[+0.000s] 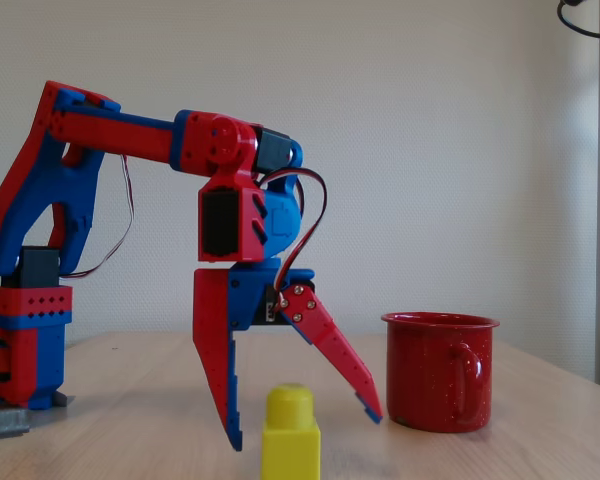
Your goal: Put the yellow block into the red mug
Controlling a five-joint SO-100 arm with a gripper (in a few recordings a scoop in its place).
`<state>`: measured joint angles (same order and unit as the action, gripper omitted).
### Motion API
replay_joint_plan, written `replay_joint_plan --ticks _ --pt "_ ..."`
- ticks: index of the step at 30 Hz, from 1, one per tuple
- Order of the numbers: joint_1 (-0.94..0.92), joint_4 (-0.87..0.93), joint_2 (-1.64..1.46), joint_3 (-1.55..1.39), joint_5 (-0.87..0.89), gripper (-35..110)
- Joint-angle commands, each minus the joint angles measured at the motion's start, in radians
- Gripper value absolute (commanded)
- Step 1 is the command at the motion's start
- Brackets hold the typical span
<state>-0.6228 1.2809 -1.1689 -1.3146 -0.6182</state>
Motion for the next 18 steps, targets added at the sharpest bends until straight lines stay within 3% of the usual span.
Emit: replay_joint_plan --ticks 1,4,10,18 --pt "0.008 -0.005 -0.035 0.044 -0.003 42" --pt "0.012 -0.014 -0.015 0.049 -0.003 40" --pt "0.012 -0.034 0.015 0.080 -0.003 6" --pt "0.009 -0.037 0.018 0.107 0.003 0"
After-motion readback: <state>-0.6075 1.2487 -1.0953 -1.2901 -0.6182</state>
